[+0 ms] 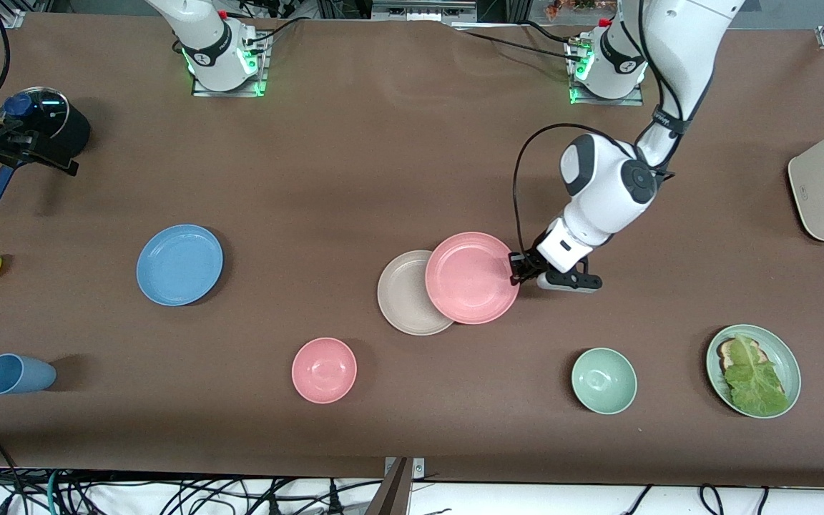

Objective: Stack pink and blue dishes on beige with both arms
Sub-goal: 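Carry the pink plate with the left gripper onto the beige plate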

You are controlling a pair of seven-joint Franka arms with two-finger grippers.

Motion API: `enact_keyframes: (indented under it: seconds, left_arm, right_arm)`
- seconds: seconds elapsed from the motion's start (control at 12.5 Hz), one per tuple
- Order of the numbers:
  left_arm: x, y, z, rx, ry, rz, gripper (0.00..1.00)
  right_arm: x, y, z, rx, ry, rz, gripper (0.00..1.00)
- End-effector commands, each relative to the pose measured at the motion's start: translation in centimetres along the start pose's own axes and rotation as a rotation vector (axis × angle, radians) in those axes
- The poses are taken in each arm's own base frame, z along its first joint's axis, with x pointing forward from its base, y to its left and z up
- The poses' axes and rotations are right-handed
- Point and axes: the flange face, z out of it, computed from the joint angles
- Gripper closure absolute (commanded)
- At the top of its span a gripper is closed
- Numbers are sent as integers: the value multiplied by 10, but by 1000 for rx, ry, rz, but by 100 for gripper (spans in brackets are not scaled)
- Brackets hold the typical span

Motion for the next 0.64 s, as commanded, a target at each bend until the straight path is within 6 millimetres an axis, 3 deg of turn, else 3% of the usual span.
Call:
enact_keyframes:
  seconds: [0.0, 0.32, 0.56]
  left_arm:
    - [2, 18, 17, -7, 28, 11, 100]
    - [-6, 48, 51, -28, 43, -47, 100]
    - [-10, 59, 69, -35, 46, -56, 100]
  right_arm:
    - [-3, 0, -3, 11, -3, 6, 0]
    - [-3, 0, -3, 11, -3, 6, 0]
    - [-3, 0, -2, 11, -7, 6, 0]
